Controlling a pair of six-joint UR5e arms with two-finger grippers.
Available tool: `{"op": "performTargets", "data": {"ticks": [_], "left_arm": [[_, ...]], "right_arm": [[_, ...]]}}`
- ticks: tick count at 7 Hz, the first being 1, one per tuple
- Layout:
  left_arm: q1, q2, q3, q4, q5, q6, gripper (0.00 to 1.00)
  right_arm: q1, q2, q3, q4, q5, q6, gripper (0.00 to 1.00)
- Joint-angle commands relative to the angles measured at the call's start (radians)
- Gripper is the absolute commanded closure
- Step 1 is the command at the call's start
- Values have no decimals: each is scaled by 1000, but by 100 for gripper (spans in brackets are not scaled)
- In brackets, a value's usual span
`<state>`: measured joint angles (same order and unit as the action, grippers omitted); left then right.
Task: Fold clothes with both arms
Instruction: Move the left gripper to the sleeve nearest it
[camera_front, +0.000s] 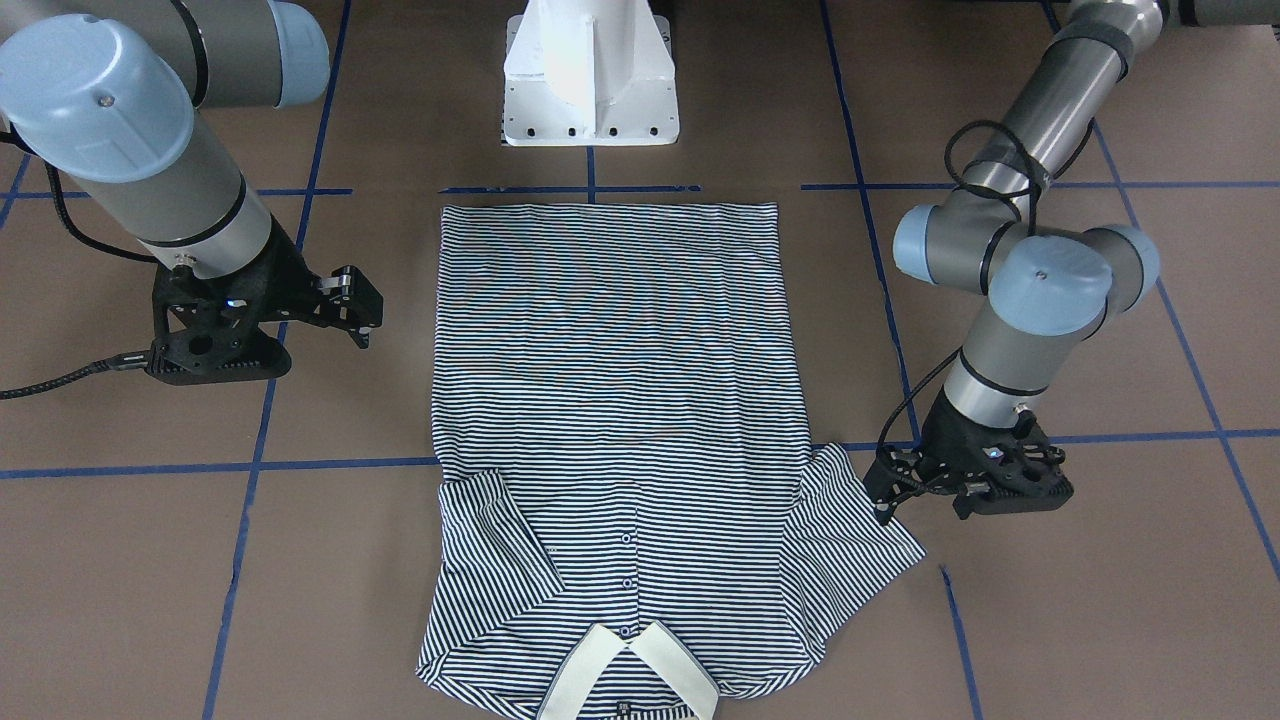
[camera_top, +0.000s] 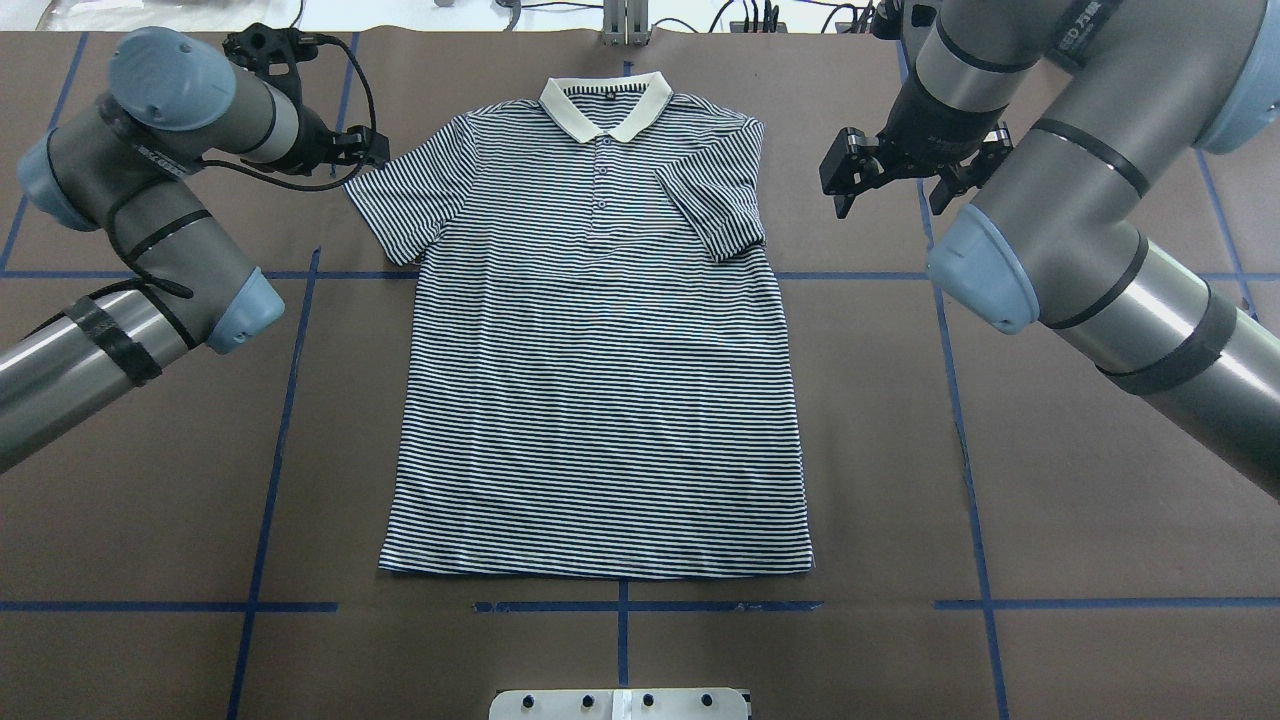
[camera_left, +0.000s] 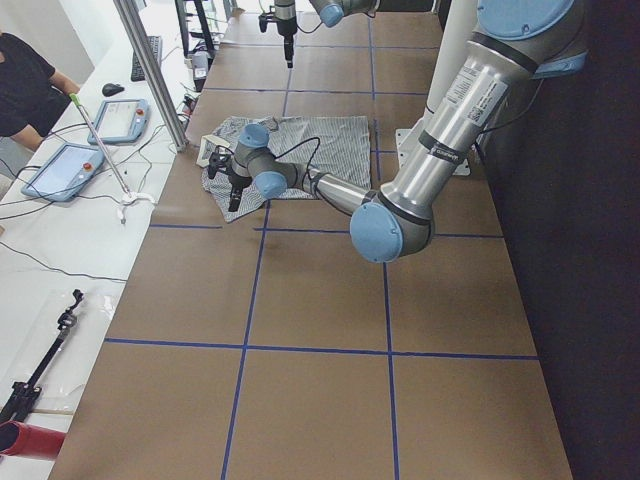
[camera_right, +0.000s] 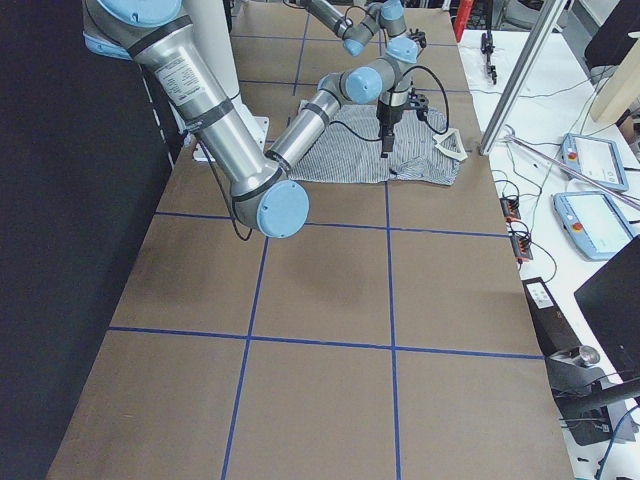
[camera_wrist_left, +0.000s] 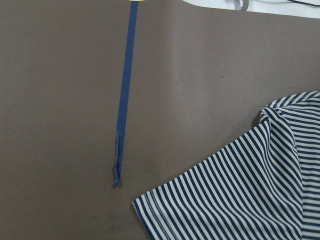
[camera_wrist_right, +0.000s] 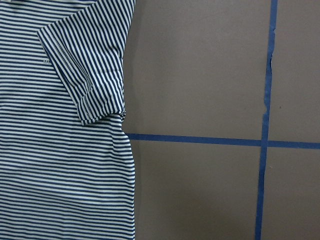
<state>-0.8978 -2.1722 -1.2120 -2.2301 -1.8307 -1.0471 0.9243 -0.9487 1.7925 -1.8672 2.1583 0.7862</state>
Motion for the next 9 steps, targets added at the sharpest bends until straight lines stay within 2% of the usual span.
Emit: {"op": "performTargets", "data": {"ticks": [1, 2, 5, 6, 7, 8, 9], "left_arm": [[17, -37, 155, -123, 60, 1, 1], [22, -40, 182, -128, 89, 2, 2], [42, -38, 184, -128, 93, 4, 4], [42, -38, 184, -128, 93, 4, 7], [42, -40, 181, -128, 93, 2, 14], [42, -44, 181, -126, 91, 4, 26], [42, -47, 180, -126, 91, 5, 44]], "right_arm": [[-10, -53, 47, 90, -6, 28, 0], [-15, -53, 44, 100, -9, 33, 0], [-18, -47, 44, 102, -9, 70, 0], [-18, -47, 44, 102, -9, 70, 0], [-18, -47, 42, 102, -9, 70, 0], [-18, -48, 41, 102, -9, 70, 0], [-18, -48, 41, 100, -9, 70, 0]]}}
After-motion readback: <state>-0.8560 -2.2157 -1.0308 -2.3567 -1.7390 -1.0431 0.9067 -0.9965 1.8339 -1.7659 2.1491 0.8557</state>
